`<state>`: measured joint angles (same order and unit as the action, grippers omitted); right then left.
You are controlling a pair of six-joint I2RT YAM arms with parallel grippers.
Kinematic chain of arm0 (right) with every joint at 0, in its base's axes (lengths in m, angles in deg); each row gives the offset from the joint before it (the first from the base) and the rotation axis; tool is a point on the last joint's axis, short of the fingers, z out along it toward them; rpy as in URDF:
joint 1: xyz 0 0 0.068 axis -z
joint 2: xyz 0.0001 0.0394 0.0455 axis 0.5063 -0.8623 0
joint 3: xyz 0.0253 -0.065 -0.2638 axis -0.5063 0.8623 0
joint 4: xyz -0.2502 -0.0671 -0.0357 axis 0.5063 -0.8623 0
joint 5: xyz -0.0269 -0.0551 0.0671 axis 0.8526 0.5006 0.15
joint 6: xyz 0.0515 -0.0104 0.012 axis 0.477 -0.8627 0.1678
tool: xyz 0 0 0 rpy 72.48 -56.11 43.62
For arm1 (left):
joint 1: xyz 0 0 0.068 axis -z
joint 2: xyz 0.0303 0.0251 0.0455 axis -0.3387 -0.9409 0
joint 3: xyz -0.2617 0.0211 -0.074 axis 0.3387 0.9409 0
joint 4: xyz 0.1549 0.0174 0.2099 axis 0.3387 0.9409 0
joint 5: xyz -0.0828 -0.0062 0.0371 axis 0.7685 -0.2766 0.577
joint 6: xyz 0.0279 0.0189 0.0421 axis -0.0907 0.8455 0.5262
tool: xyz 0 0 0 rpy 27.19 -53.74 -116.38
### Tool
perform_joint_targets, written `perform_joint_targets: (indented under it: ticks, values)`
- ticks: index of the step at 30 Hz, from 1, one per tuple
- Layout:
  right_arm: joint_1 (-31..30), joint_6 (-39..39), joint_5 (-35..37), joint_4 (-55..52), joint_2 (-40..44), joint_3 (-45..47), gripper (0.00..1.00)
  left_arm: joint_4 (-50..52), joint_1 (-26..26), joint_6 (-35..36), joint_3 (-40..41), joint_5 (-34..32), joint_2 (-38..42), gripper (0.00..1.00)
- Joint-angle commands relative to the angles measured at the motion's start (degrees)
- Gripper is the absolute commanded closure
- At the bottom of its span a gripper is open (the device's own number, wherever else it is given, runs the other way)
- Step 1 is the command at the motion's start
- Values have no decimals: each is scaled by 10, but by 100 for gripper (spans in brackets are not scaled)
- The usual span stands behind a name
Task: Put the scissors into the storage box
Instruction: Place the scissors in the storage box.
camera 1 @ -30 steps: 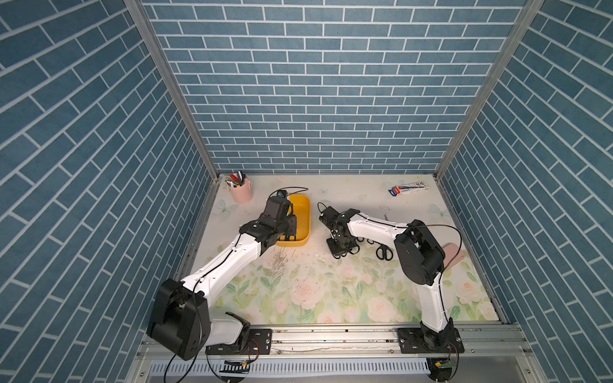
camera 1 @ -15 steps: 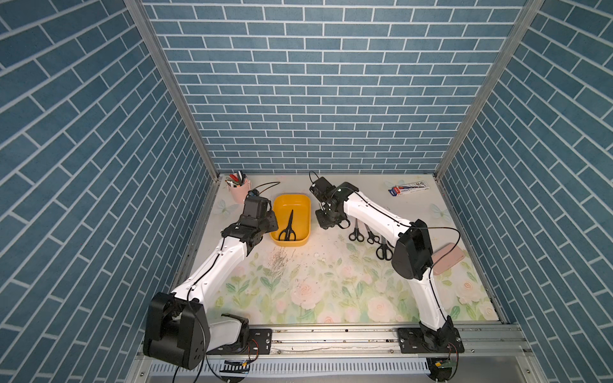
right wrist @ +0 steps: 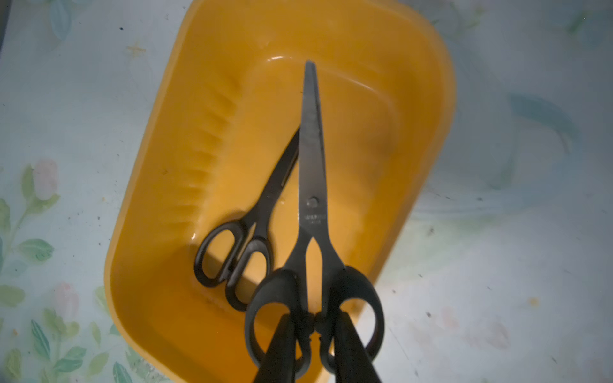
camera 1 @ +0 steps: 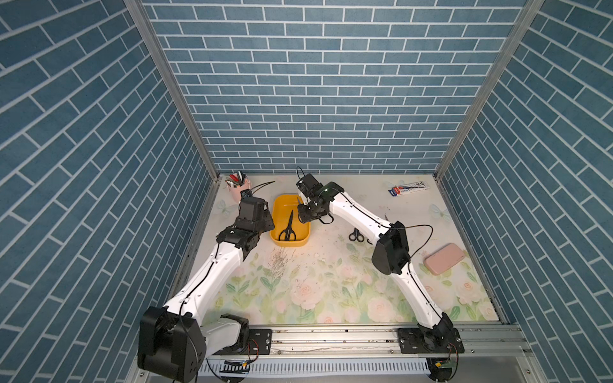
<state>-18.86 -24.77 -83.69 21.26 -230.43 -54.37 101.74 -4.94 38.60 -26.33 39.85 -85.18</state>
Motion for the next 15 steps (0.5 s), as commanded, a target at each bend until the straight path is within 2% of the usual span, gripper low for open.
perform_joint_targets:
  ticks: [1, 7, 8, 10, 13, 15]
  values:
    - [-6, 17, -42, 58, -32, -16, 100, 10, -4, -5, 5, 4, -2, 56]
    - [-8, 45, -60, 91, -67, -11, 100, 13, -4, -6, 7, 4, -1, 55]
    - [-9, 49, -62, 97, -69, -11, 97, 14, -4, -5, 6, 4, -2, 55]
    - [-10, 56, -62, 107, -68, -14, 70, 17, -4, -5, 3, 1, -2, 55]
    - [-8, 52, -54, 115, -45, -16, 50, 23, -4, -2, -5, -1, -2, 55]
    - [-9, 46, -43, 116, -19, -16, 44, 21, -4, 2, -9, 0, -3, 55]
